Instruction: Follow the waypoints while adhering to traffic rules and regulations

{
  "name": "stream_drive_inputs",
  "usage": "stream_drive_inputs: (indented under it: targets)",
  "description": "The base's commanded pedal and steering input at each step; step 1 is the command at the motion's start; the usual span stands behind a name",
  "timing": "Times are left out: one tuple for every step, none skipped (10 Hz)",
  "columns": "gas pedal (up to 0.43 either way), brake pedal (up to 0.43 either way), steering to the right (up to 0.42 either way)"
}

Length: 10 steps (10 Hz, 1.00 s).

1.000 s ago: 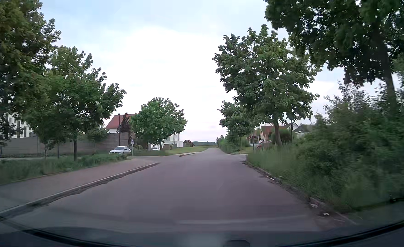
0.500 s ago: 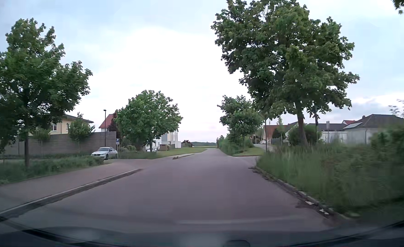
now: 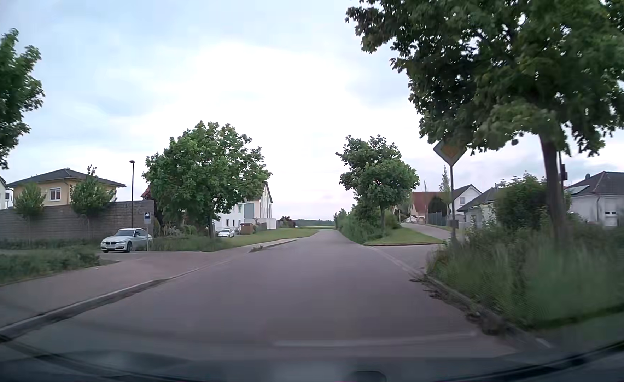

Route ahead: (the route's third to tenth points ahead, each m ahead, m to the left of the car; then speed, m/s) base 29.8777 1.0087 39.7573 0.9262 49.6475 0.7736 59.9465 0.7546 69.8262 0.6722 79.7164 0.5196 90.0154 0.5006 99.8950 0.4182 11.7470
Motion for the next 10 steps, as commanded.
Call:
stream_drive_inputs:
  targets:
    - [0.299,0.0,0.001]
    - [0.299,0.0,0.001]
    - [0.299,0.0,0.001]
    - [0.287,0.0,0.001]
    - [0.28,0.0,0.001]
    - [0.28,0.0,0.001]
    - [0.24,0.0,0.001]
    - [0.22,0.0,0.001]
    - [0.197,0.0,0.001]
    - [0.189,0.0,0.001]
